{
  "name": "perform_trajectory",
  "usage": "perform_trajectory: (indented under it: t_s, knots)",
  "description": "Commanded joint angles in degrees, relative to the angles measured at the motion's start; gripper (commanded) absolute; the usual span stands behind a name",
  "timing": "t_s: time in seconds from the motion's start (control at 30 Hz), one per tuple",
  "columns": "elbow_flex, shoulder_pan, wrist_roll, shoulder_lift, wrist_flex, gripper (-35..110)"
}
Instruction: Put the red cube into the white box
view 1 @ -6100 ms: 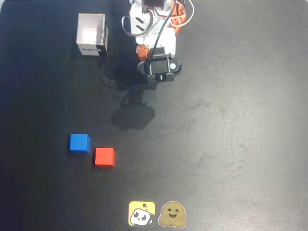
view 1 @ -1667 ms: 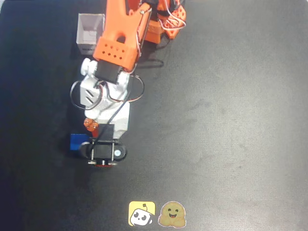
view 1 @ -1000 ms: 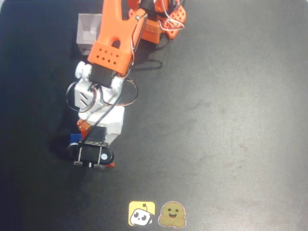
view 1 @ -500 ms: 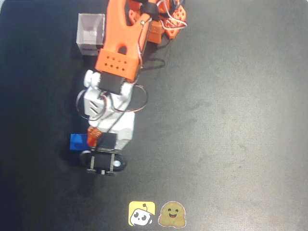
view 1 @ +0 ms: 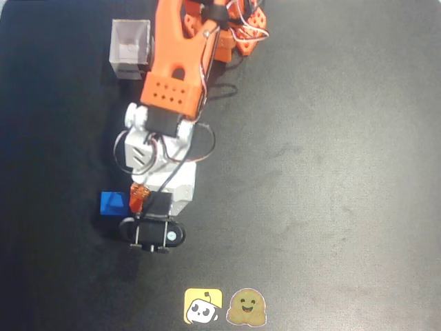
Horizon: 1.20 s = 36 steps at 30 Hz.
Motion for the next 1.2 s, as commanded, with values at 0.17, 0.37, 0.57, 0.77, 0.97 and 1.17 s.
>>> perform_trajectory:
  t_s: [0.17, 0.37, 0.57, 0.77, 0.97, 1.17]
  knots:
    - [-2.9, 0.18, -0.26, -2.64, -0.7, 19]
    - [-2.81, 0.7, 0.79, -3.25, -0.88, 19]
    - [-3.52, 1.05, 1.49, -0.18, 3.6, 20]
    - [-4.04, 1.76, 1.41, 0.7, 5.1, 21]
    - [-3.34, 1.67, 0.88, 1.41, 4.92, 21]
    - [-3.08, 2.02, 0.0, 2.11, 5.01, 21]
